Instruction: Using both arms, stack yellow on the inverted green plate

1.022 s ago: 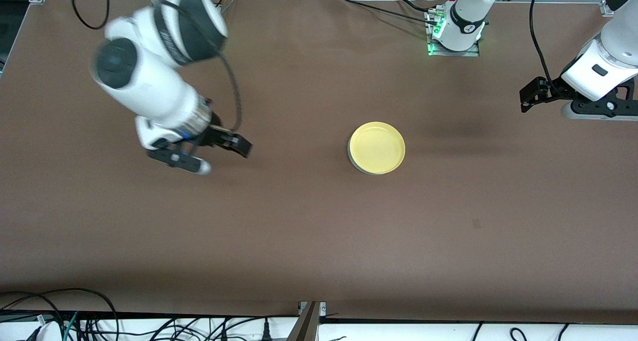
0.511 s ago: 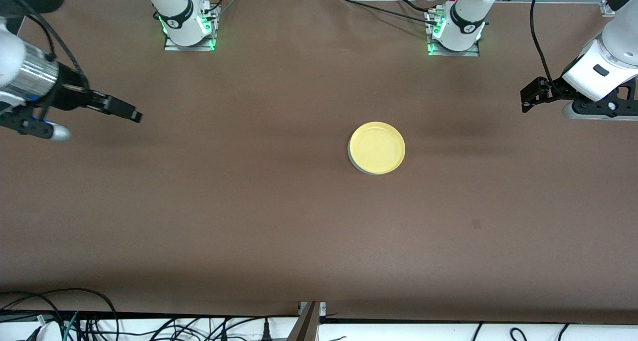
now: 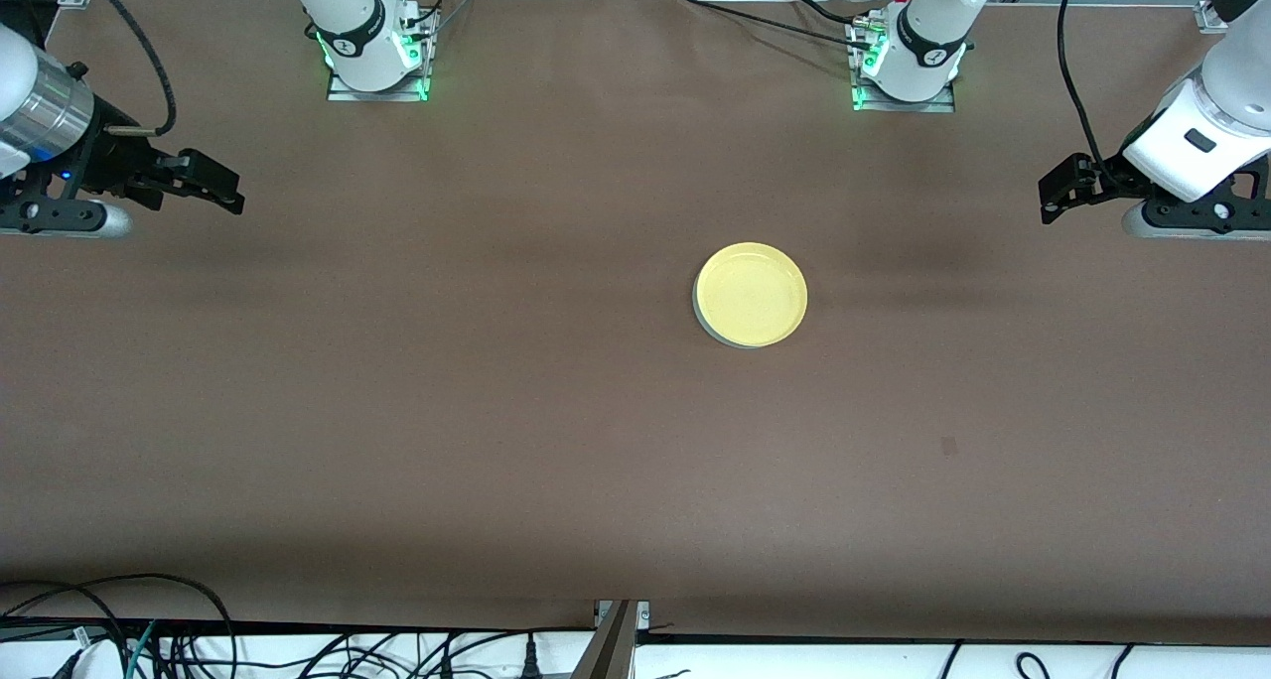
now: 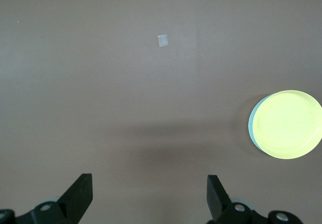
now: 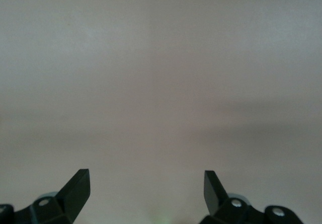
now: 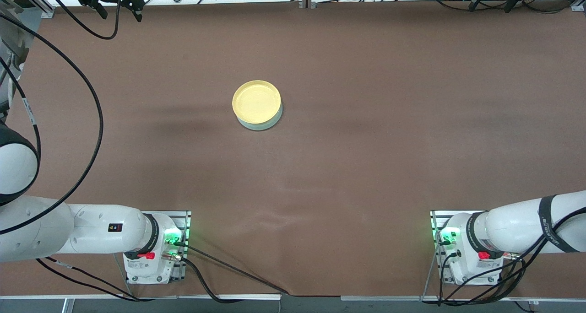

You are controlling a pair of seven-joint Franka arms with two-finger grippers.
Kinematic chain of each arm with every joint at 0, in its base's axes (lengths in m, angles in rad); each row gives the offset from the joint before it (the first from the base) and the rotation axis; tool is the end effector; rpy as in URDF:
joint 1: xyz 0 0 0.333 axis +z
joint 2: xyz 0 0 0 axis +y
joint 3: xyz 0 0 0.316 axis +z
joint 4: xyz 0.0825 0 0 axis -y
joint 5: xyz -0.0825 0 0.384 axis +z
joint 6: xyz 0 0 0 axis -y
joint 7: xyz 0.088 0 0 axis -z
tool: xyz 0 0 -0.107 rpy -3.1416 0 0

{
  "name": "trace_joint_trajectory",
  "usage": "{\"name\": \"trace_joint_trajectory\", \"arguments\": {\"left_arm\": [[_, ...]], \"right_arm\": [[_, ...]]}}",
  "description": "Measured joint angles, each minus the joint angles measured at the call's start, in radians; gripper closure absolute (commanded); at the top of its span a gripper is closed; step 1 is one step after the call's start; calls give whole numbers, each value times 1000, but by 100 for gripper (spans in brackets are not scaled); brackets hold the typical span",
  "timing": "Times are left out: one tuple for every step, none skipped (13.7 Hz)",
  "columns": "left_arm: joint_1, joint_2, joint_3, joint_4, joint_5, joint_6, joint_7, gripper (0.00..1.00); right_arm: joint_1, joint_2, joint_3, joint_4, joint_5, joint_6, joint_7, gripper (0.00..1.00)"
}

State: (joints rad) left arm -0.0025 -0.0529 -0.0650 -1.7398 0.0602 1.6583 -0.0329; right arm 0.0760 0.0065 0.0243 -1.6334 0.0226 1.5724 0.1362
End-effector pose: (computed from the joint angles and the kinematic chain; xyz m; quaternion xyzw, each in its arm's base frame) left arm 0.5407 -0.0314 0.5810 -0.9992 0.0203 0.0127 0.0323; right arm 0.5509 0.0578 0.5916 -0.9992 0.0183 0.0348 0.0073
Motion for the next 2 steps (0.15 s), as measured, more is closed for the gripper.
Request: {"name": "trace_joint_trajectory", "arguments": {"left_arm": [[0,0,0,0,0,0,0,0],[0,0,0,0,0,0,0,0]], "right_arm": [[0,-3,8,0,-5,1,-1,0],[0,-5,13,0,-7,4,-3,0]]}}
